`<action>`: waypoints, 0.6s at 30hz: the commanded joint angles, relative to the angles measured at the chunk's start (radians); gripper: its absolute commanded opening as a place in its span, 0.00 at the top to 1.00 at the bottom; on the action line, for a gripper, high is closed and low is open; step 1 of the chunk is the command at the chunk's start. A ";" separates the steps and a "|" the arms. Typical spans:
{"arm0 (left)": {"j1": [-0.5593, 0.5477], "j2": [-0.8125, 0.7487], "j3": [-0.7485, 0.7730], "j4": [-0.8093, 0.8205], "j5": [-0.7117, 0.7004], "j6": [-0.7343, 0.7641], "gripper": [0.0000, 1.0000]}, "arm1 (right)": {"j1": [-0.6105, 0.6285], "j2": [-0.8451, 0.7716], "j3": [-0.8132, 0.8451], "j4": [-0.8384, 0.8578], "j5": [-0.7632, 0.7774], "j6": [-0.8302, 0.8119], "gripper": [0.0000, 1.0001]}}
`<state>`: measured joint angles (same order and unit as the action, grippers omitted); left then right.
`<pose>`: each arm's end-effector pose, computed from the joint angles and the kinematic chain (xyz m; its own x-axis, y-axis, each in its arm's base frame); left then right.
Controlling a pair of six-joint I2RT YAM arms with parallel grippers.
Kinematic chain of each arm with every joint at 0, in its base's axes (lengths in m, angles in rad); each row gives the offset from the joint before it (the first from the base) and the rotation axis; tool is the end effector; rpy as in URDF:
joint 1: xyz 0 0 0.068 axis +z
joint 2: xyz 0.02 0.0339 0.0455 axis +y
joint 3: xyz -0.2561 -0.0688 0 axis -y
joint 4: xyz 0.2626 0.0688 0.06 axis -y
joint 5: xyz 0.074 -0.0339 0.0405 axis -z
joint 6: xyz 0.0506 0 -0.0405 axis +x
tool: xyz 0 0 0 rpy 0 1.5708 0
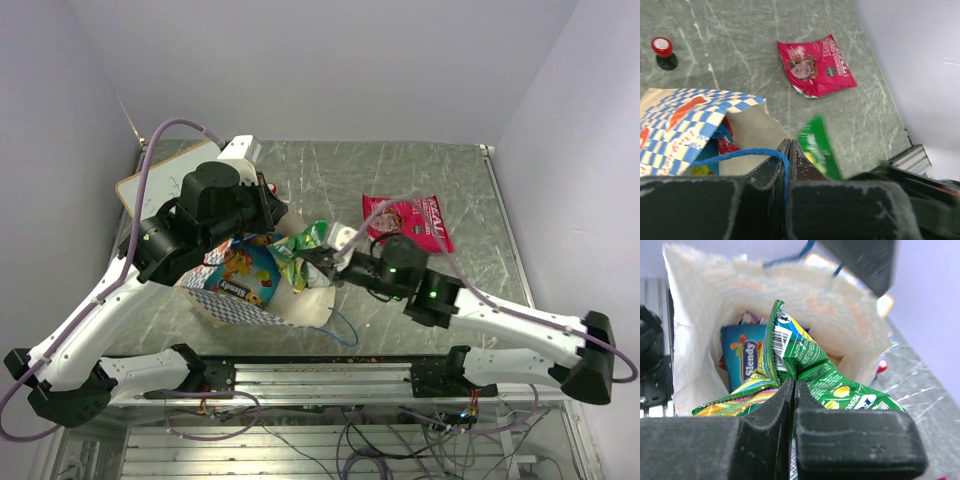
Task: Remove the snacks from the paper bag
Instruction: Take out the snack from the paper bag.
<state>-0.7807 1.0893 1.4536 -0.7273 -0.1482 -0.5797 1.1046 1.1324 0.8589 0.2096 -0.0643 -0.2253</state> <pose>0.1767 -0.1645 0.4461 -0.5386 -0.2290 -0.8108 0.3621 0.8060 -0.4682 0.1340 0.2735 0.3243 0.1776 -0.1430 -0.9737 -0.9034 0.3686 -0.2189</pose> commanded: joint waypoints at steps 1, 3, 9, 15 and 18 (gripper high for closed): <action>-0.002 0.012 0.051 0.016 -0.115 0.020 0.93 | -0.004 -0.153 0.073 -0.086 0.065 -0.052 1.00; -0.003 0.018 0.048 0.004 -0.159 0.023 0.93 | -0.005 -0.209 0.091 -0.137 0.101 -0.076 1.00; -0.001 0.046 0.070 -0.013 -0.192 0.048 0.93 | -0.010 -0.311 0.115 -0.185 0.426 -0.190 1.00; 0.001 0.052 0.090 -0.023 -0.172 0.079 0.93 | -0.265 -0.249 0.064 -0.166 0.520 -0.291 1.00; 0.001 0.054 0.105 -0.032 -0.150 0.096 0.93 | -0.465 -0.165 0.041 -0.153 0.406 -0.273 1.00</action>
<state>-0.7807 1.1454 1.5013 -0.7719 -0.3134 -0.5209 0.8268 0.8833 0.9344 0.0479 0.3771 -0.4648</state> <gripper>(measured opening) 0.078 0.004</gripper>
